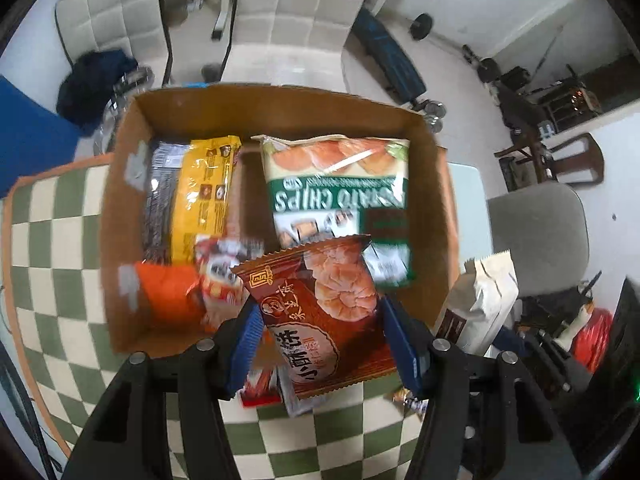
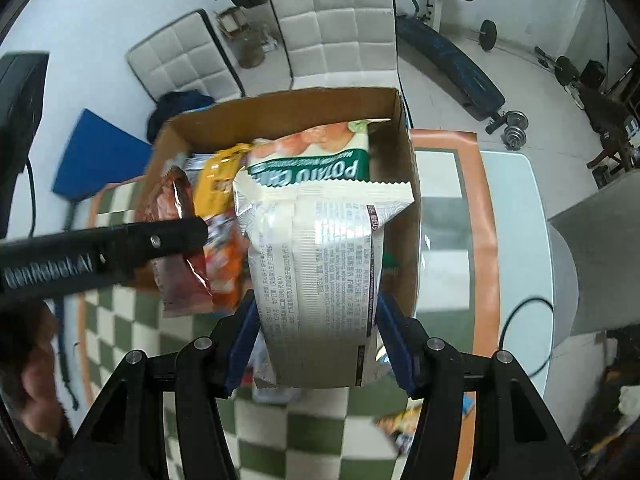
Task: Organize snacks
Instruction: 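Carry the shrimp pack and bread pack into the box and release both, then grasp the red spicy-wing pack with the left tool while the right tool grasps the yellow panda chips bag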
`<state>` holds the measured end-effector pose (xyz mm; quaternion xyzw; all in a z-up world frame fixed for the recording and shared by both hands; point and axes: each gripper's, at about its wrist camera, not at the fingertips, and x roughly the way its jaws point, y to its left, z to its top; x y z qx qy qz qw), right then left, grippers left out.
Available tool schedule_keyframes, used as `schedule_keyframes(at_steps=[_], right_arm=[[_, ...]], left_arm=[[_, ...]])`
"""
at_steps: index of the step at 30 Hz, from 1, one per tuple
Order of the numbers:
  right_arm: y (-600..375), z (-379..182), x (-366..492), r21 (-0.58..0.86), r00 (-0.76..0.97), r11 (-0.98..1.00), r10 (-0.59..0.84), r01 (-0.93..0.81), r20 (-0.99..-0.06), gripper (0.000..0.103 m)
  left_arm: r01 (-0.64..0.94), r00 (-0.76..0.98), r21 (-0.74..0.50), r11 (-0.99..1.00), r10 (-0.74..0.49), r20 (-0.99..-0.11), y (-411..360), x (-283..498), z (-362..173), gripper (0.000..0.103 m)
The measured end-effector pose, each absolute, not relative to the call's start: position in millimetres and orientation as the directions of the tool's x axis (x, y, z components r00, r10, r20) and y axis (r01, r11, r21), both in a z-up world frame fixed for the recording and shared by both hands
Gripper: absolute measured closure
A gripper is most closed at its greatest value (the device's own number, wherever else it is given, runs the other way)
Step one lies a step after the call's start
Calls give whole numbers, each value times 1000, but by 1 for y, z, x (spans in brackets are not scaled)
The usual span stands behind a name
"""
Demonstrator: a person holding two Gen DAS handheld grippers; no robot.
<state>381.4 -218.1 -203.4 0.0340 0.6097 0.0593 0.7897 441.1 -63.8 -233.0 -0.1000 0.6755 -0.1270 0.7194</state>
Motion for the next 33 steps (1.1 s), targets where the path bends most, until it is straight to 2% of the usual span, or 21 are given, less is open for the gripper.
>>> schedule_keyframes(at_steps=[5, 16, 17, 18, 20, 22, 24, 28, 33], right_arm=[[-220, -239, 414, 102, 210, 994, 108, -40, -972, 42], [-214, -311, 436, 80, 76, 994, 86, -73, -993, 39], [-213, -314, 437, 80, 57, 994, 84, -77, -995, 34], [-213, -317, 438, 81, 43, 993, 84, -82, -996, 23], [-213, -314, 437, 84, 38, 993, 88, -86, -995, 16], [-216, -307, 437, 100, 47, 992, 104, -77, -993, 14], [-221, -297, 435, 126, 58, 990, 129, -61, -990, 9], [-230, -272, 426, 138, 94, 989, 142, -51, -985, 6], [-236, -248, 401, 126, 151, 991, 131, -44, -980, 4]], left_arm=[[34, -50, -308, 951, -306, -951, -68, 468, -278, 46], [50, -169, -266, 963, -254, -952, -76, 473, -312, 42], [45, -176, -266, 963, -254, -951, -75, 472, -312, 42], [41, -180, -264, 964, -253, -951, -76, 472, -312, 42], [34, -175, -265, 964, -255, -951, -75, 471, -308, 39], [39, -150, -257, 966, -249, -957, -72, 468, -298, 32], [59, -102, -230, 971, -223, -969, -68, 464, -282, 26], [86, -2, -183, 979, -184, -983, -60, 452, -248, 23], [101, 121, -120, 988, -132, -984, -53, 430, -216, 11]])
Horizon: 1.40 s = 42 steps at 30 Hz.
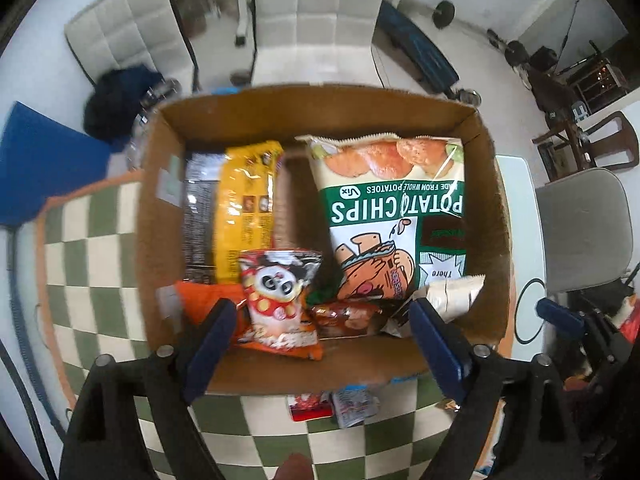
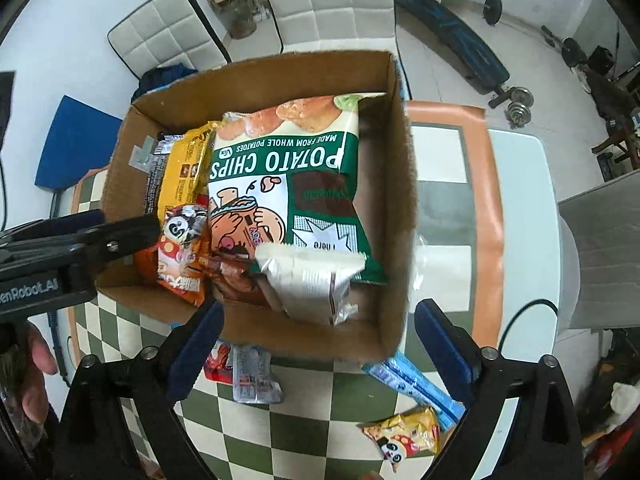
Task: Organize snacks
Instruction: 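Grasp the red spicy-wing pack with the left tool while the right tool grasps the yellow panda chips bag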
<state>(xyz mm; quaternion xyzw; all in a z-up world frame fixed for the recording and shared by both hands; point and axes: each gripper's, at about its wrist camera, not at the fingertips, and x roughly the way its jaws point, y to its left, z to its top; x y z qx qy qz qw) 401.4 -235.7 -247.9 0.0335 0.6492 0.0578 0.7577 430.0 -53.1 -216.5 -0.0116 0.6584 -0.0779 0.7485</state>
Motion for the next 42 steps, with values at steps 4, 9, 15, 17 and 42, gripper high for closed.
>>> schedule_keyframes(at_steps=[4, 9, 15, 17, 42], right_arm=[[-237, -227, 382, 123, 212, 992, 128, -36, -969, 4], [-230, -197, 360, 120, 272, 992, 128, -47, -954, 3], [-231, -180, 338, 155, 294, 987, 163, -49, -942, 3], [-241, -180, 326, 160, 294, 987, 162, -31, -942, 3], [-388, -403, 230, 151, -108, 792, 263, 592, -959, 32]], left_arm=[[94, 224, -71, 993, -90, -970, -48, 405, -199, 1], [75, 340, -20, 997, -44, -939, -45, 382, -177, 0], [19, 357, -34, 999, -38, -933, -40, 353, -164, 1], [-6, 355, -52, 999, -47, -934, -37, 340, -168, 1], [-187, -36, 12, 982, 5, -999, -18, 280, -361, 1]])
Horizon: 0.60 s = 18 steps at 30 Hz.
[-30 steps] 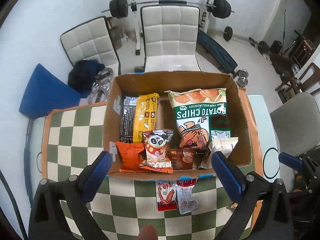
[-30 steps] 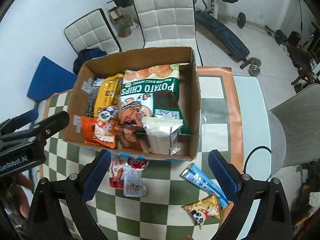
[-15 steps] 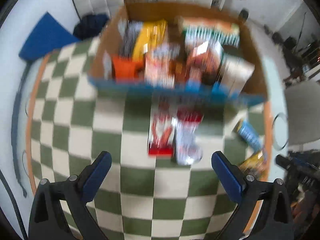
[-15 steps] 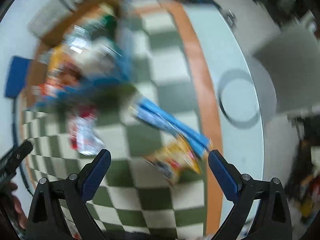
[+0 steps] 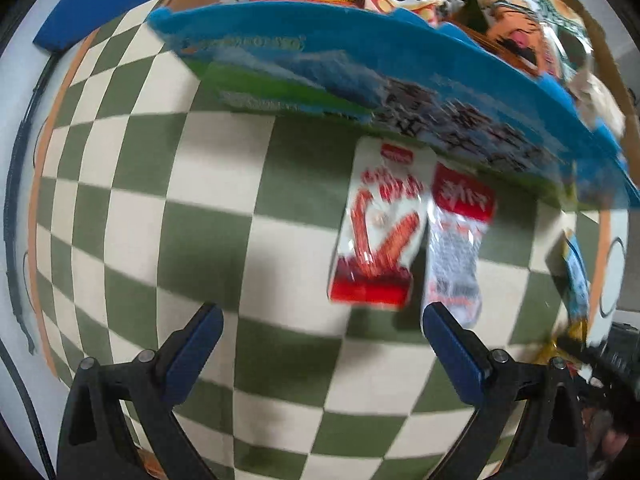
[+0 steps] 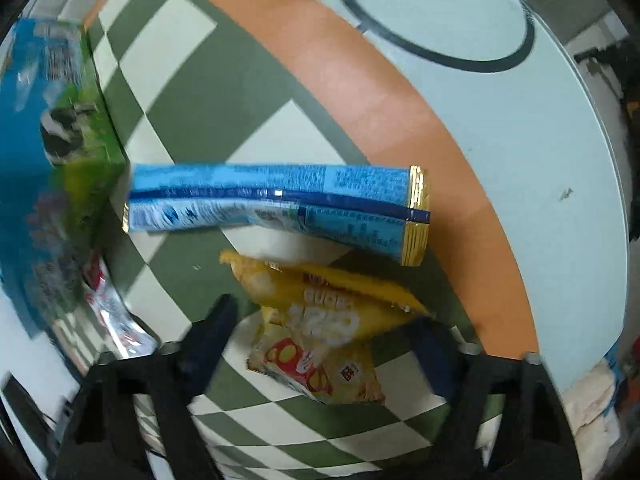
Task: Organize snacks
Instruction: 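Grasp the red spicy-wing pack with the left tool while the right tool grasps the yellow panda chips bag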
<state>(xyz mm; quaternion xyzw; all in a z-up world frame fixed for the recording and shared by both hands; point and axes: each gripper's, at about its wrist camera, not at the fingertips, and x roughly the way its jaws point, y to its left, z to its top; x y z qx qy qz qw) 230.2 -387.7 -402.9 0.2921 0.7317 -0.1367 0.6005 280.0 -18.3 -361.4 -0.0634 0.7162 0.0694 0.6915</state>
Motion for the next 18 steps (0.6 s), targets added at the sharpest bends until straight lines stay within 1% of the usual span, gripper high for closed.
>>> schedule_keyframes(at_steps=[5, 10, 11, 14, 16, 17, 18], right_arm=[[-375, -399, 232, 128, -134, 850, 226, 510, -965, 44], [-360, -395, 233, 95, -151, 887, 182, 452, -972, 45], [-355, -395, 233, 92, -154, 892, 176, 442, -972, 45], [-342, -395, 234, 87, -166, 909, 168, 408, -972, 45], [-331, -396, 237, 88, -171, 917, 166, 388, -971, 46], [-329, -398, 237, 90, -171, 921, 165, 380, -971, 48], [-325, -398, 237, 88, -171, 924, 162, 372, -972, 48]], left_arm=[[-132, -51, 35, 991, 29, -998, -29, 305, -382, 1], [-83, -53, 66, 994, 62, -997, -41, 319, -396, 1], [-73, -52, 74, 995, 71, -996, -44, 321, -399, 2], [-75, -30, 47, 996, 45, -999, -45, 326, -401, 16], [-73, -23, 16, 997, 14, -1000, -45, 325, -398, 31], [-57, -12, -11, 998, -12, -1000, -48, 323, -395, 48], [-39, -3, 3, 999, 3, -1000, -53, 321, -391, 53]])
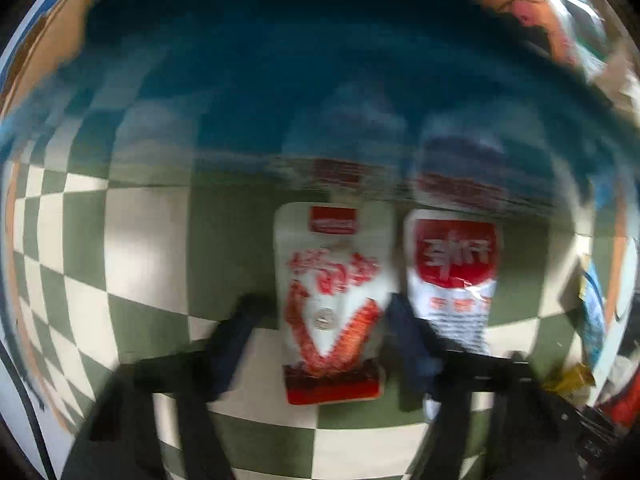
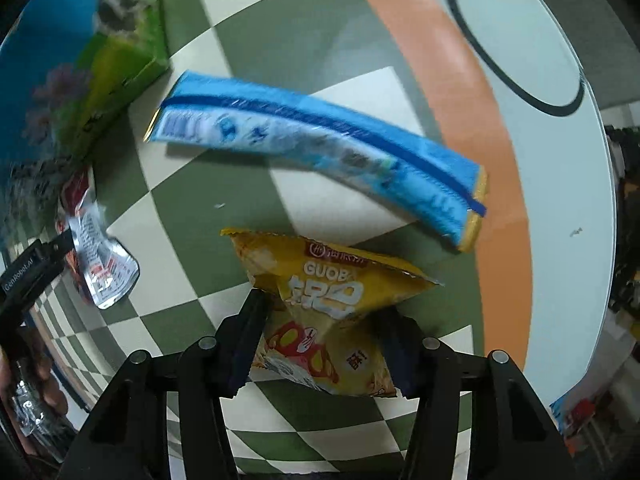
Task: Organize snacks
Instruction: 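Grasp the red spicy-wing pack with the left tool while the right tool grasps the yellow panda chips bag, then lower the spicy-wing pack and yellow chips bag into the box and open both tools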
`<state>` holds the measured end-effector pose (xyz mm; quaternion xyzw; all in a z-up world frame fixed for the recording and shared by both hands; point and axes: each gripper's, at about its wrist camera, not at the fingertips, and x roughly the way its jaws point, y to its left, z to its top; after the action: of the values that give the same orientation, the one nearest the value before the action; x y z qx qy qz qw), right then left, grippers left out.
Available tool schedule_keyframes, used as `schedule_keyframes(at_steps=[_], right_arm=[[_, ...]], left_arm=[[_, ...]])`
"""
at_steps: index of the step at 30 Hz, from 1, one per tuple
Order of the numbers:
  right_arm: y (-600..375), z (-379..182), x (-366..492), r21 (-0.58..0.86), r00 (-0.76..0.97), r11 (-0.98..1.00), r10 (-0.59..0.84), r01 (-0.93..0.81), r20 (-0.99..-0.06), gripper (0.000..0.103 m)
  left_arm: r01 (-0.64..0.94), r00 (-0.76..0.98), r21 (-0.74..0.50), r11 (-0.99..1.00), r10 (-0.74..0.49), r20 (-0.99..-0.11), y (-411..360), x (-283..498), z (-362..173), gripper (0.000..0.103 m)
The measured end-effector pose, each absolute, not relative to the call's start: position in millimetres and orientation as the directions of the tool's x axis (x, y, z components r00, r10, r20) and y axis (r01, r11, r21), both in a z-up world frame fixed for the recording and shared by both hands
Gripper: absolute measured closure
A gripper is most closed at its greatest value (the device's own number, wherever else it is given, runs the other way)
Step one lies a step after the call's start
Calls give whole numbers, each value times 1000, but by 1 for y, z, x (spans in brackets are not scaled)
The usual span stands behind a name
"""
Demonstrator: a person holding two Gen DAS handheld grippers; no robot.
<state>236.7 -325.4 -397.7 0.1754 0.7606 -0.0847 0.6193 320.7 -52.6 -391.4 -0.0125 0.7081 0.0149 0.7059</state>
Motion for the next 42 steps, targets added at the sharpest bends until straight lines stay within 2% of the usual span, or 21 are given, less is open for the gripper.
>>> schedule_keyframes(at_steps=[2, 8, 21, 27, 34, 42], right_arm=[[-318, -397, 236, 87, -168, 930, 155, 358, -974, 50], [-285, -393, 232, 99, -154, 937, 158, 336, -975, 55], [-237, -364, 211, 184, -83, 942, 215, 280, -973, 60], [-221, -342, 210, 236, -57, 942, 256, 239, -965, 61], [-210, -296, 232, 326, 11, 927, 330, 182, -944, 61], [-215, -205, 286, 437, 143, 896, 424, 79, -894, 62]], left_arm=[[-3, -1, 38, 999, 38, -999, -58, 315, -389, 55], [-13, -35, 23, 1000, 22, -999, -48, 295, -386, 57], [-40, 1, -99, 994, -99, -995, -47, 220, -343, 57], [-16, 31, -137, 990, -137, -990, -65, 215, -317, 57], [20, 85, -202, 979, -203, -975, -50, 237, -268, 57], [67, 180, -270, 960, -278, -944, -46, 306, -201, 57]])
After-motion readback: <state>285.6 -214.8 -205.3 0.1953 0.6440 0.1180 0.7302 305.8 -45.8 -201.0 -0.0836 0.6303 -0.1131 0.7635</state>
